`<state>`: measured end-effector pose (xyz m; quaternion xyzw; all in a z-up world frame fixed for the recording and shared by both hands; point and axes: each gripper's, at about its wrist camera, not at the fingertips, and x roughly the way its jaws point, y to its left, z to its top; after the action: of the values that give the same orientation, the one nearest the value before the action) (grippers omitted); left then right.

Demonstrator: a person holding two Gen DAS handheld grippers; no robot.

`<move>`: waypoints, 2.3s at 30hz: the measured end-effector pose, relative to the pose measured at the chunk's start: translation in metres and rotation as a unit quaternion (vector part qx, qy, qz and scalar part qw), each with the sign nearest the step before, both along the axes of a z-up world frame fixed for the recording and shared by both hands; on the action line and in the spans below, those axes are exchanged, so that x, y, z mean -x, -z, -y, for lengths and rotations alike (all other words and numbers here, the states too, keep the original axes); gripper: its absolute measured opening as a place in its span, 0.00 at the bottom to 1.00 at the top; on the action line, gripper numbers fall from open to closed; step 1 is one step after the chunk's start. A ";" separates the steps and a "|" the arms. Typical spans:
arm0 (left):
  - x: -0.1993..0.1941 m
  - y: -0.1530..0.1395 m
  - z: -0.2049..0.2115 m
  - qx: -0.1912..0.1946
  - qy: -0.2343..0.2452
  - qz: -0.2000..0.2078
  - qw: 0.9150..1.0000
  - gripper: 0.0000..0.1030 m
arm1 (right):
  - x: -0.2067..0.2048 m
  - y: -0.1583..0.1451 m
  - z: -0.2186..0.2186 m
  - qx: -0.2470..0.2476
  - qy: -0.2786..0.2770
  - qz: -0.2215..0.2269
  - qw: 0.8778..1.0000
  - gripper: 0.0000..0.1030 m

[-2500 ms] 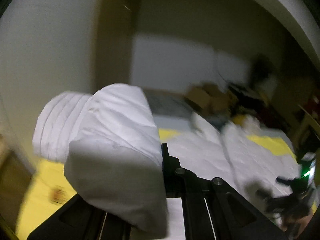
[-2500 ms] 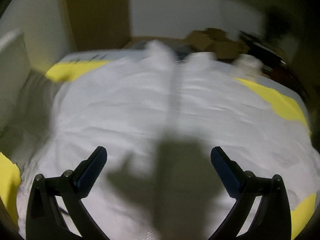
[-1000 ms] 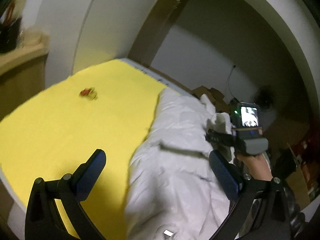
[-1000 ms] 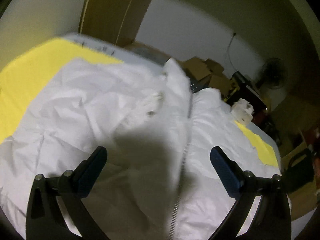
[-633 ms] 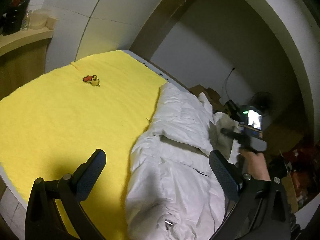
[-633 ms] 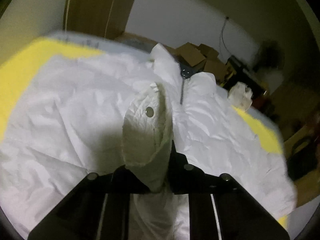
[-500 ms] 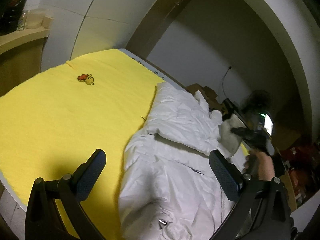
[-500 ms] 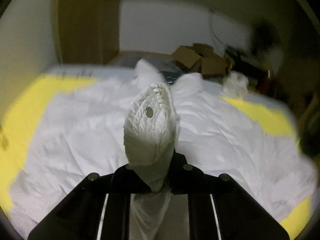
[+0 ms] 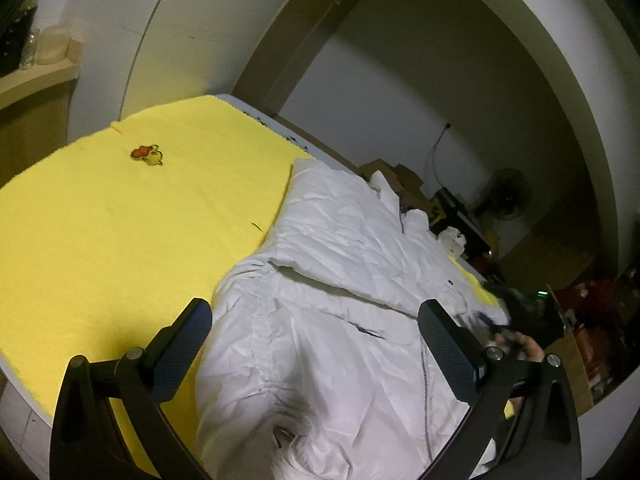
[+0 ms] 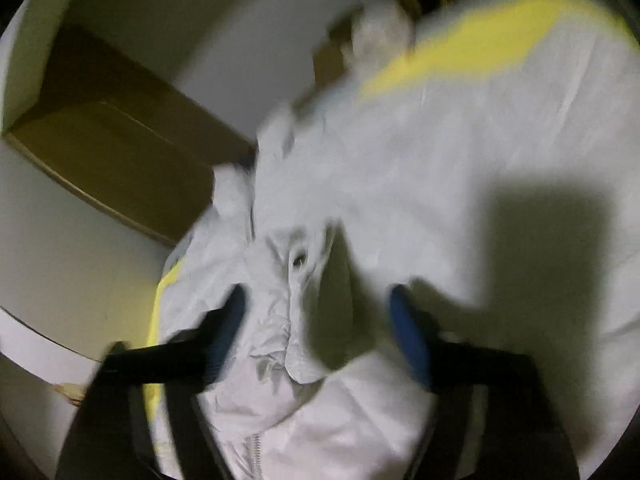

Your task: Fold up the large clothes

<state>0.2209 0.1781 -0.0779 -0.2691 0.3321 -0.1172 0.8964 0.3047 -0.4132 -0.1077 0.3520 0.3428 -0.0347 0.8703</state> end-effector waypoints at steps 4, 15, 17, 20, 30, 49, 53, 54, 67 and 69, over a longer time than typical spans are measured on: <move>-0.009 -0.001 0.006 0.011 -0.004 -0.015 1.000 1.00 | 0.005 -0.033 -0.030 0.028 -0.040 0.025 0.998 0.67; -0.020 -0.050 0.083 -0.027 0.088 -0.017 0.996 1.00 | -0.045 0.014 -0.061 0.038 -0.105 -0.082 0.990 0.40; -0.036 -0.063 0.119 -0.006 0.127 -0.011 0.992 1.00 | -0.005 -0.014 -0.033 0.026 -0.077 -0.039 0.996 0.58; -0.062 -0.077 0.199 -0.007 0.205 -0.002 0.979 1.00 | 0.060 -0.047 0.010 0.087 -0.003 0.003 0.996 0.82; -0.189 0.016 0.438 0.001 0.290 -0.134 0.947 1.00 | 0.201 -0.037 0.157 0.088 0.132 -0.035 0.987 0.82; -0.214 0.078 0.524 -0.081 0.324 -0.107 0.937 0.99 | 0.244 0.042 0.346 -0.185 0.272 0.011 0.944 0.73; -0.217 0.079 0.520 -0.062 0.328 -0.112 0.936 0.99 | 0.215 0.046 0.360 -0.184 0.274 0.002 0.944 0.68; -0.217 0.078 0.516 -0.055 0.329 -0.114 0.936 0.99 | 0.211 0.048 0.362 -0.184 0.279 -0.003 0.943 0.65; -0.219 0.077 0.509 -0.025 0.323 -0.117 0.939 1.00 | 0.209 0.003 0.341 -0.114 0.309 0.053 0.943 0.08; -0.218 0.076 0.514 -0.040 0.317 -0.118 0.940 1.00 | 0.211 -0.025 0.327 -0.084 0.305 0.084 0.945 0.08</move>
<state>0.4390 -0.3356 -0.1538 -0.1260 0.5083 -0.3492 0.7770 0.0941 -0.7404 -0.0823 0.5128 0.1460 -0.2400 0.8112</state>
